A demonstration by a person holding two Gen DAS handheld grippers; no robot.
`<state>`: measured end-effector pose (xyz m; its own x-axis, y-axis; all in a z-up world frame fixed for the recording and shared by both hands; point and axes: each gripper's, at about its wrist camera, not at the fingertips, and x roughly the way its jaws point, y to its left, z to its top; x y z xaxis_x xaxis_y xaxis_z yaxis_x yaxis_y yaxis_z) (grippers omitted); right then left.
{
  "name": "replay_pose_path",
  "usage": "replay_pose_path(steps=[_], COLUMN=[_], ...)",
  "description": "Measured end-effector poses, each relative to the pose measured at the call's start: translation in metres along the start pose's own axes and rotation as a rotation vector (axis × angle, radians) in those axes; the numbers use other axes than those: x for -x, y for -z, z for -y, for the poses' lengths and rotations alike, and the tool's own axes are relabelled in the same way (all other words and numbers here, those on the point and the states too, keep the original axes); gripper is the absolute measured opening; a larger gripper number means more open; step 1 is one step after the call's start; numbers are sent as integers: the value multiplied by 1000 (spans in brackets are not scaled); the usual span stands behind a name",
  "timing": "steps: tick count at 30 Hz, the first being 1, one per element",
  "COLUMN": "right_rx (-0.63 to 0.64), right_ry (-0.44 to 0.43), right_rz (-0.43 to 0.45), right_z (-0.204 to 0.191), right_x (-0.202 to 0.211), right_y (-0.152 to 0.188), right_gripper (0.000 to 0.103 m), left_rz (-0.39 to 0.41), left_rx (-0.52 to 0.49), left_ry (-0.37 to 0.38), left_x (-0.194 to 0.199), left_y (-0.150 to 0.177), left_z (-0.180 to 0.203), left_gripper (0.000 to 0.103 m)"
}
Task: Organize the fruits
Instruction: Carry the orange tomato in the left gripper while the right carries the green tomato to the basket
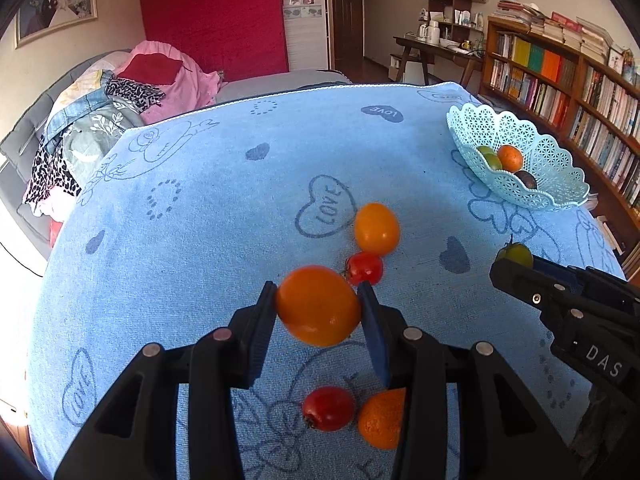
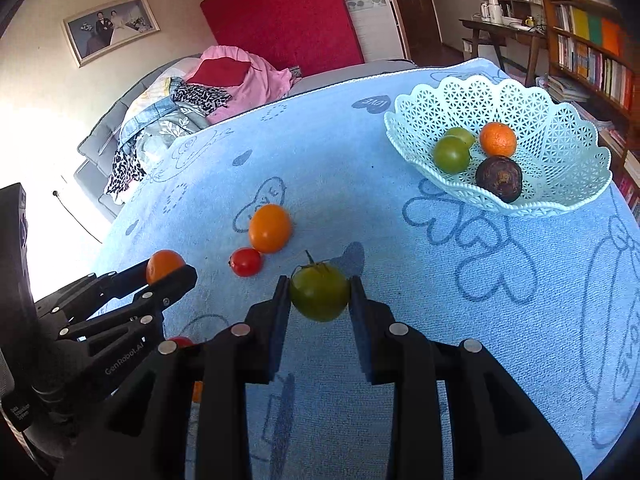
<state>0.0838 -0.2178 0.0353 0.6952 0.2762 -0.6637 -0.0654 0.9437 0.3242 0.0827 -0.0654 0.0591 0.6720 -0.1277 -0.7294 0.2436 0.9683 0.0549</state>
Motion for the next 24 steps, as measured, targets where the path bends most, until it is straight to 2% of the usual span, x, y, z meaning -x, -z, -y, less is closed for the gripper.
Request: replay_pose_path(steps=[24], right_rx=[-98], right_ry=[27], right_rz=[82], right_z=[48], right_x=[30], right_y=[-12], right_gripper=[30], left_rz=[24], left_rx=[-116], left_ry=[43], left_x=[-1], left_y=[-24], left_z=[58], left_gripper=[42])
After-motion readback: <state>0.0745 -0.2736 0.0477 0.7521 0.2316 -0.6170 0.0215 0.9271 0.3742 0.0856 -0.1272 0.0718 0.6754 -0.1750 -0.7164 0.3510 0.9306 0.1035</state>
